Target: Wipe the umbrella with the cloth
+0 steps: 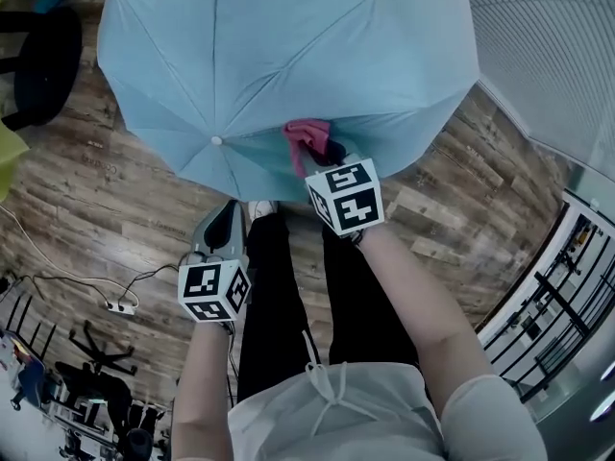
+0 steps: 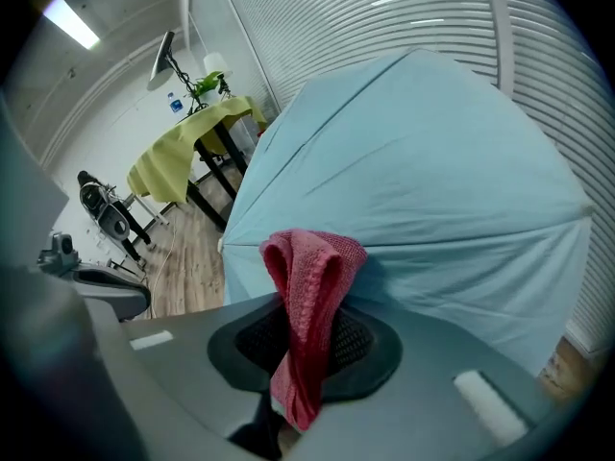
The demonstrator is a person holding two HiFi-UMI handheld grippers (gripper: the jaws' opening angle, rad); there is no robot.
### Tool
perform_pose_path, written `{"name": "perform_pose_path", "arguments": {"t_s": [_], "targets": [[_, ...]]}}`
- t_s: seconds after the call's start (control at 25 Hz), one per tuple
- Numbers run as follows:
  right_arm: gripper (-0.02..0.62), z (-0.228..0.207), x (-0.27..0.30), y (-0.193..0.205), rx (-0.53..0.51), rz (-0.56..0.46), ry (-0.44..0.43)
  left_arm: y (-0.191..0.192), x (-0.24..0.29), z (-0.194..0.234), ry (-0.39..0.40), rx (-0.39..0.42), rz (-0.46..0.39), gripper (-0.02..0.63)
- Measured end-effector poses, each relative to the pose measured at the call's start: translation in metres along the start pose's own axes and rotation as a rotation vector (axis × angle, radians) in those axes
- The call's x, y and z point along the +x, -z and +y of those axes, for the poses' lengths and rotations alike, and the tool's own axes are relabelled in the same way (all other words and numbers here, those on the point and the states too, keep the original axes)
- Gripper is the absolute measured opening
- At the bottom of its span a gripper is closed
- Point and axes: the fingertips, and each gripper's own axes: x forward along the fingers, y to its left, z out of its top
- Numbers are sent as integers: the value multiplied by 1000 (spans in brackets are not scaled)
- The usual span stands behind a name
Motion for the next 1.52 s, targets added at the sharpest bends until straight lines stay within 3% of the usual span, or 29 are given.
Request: {"name": "perform_pose_path", "arguments": {"t_s": [0.52,0.96,1.24,1.52], "targets": [[64,-103,-68,2,-31,-116,44,-22,44,-104,40,-1,-28,6],[64,-201,-116,21,6,-138,90,-32,90,-192,69,24,-10,6],[64,-279,-117,33,117,-133,107,-33,129,-242,89,48,15,6],[64,-325,-100,41,110,-119,77,-34,154,-260,47,55,21,6]]}}
